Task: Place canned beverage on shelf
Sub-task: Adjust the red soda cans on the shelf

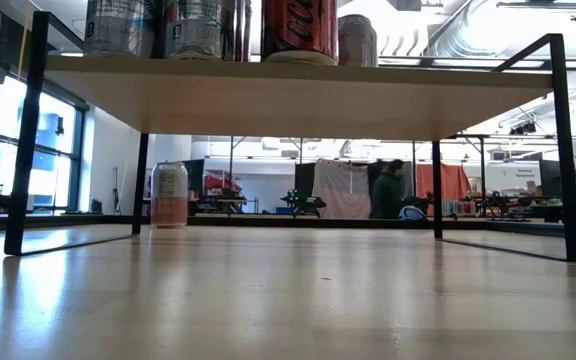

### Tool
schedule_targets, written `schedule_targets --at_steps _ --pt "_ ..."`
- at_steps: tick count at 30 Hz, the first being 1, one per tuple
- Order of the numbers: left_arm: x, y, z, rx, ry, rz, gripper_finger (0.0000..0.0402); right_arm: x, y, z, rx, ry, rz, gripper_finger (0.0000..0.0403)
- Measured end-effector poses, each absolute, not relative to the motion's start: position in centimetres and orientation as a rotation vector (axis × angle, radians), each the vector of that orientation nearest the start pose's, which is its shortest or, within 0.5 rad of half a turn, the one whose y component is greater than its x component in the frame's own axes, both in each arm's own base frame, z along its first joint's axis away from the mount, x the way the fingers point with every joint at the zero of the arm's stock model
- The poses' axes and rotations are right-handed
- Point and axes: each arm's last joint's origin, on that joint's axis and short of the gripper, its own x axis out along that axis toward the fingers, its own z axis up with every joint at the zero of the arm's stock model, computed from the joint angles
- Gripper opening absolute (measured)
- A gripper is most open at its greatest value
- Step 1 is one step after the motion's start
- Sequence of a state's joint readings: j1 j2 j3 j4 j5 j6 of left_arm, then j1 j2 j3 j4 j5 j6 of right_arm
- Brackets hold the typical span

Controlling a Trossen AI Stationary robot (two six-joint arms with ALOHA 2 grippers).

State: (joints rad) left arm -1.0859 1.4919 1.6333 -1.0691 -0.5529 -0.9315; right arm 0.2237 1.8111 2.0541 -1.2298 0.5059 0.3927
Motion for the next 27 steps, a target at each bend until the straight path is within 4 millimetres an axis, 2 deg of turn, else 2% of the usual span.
schedule_targets --at_steps 7,27 --pt "14.8 -24.8 38.7 -0.196 0.779 -0.151 0.0335 36.1 6.3 39.1 0.000 0.827 -0.423 0.0362" --pt "14.8 -24.8 38.7 -0.196 0.779 -0.151 0.0335 35.5 6.2 38.7 0.040 0.895 -0.419 0.0362"
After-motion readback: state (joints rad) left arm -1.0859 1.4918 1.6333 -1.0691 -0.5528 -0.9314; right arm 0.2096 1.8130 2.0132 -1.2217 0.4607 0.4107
